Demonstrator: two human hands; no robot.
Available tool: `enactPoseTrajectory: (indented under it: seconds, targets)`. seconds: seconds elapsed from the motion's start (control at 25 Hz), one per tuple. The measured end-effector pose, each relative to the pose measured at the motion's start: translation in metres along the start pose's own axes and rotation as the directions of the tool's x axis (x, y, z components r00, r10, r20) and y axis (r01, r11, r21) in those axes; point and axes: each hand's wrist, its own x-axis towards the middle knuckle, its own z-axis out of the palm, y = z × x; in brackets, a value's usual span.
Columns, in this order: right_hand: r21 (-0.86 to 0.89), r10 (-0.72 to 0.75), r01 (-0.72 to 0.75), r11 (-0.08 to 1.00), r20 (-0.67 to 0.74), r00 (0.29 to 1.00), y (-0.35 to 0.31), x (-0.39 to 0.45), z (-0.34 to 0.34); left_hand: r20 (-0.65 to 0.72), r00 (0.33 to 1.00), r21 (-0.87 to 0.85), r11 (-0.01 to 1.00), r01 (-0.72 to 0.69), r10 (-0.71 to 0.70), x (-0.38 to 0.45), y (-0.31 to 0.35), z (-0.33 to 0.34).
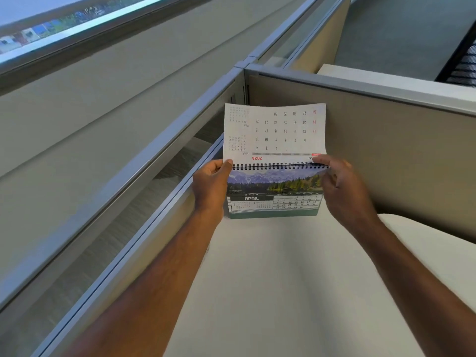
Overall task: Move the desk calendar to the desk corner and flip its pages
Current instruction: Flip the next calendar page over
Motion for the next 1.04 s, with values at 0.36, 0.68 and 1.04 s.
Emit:
enactPoseTrajectory:
  seconds: [0.36,0.68,1.04]
  targets:
    - [-0.153,-0.146,0.124,0.981,-0.144,0.979,0.015,0.007,0.011,-0.009,0.995,0.108,0.989,-0.098,0.099,-0.007,-0.001,-0.006]
    - [0.284,0.178,-0.090,0.954,-0.300,0.937,0.029,-0.014,0.027,0.039,0.988,0.172,0.973,-0.151,0.146,-0.007,-0.008,-0.009]
    - [0.304,0.346,-0.300,0.904,-0.109,0.932,0.056,-0.070,0.061,0.047,0.982,0.198,0.962,-0.187,0.182,-0.005,-0.012,-0.009]
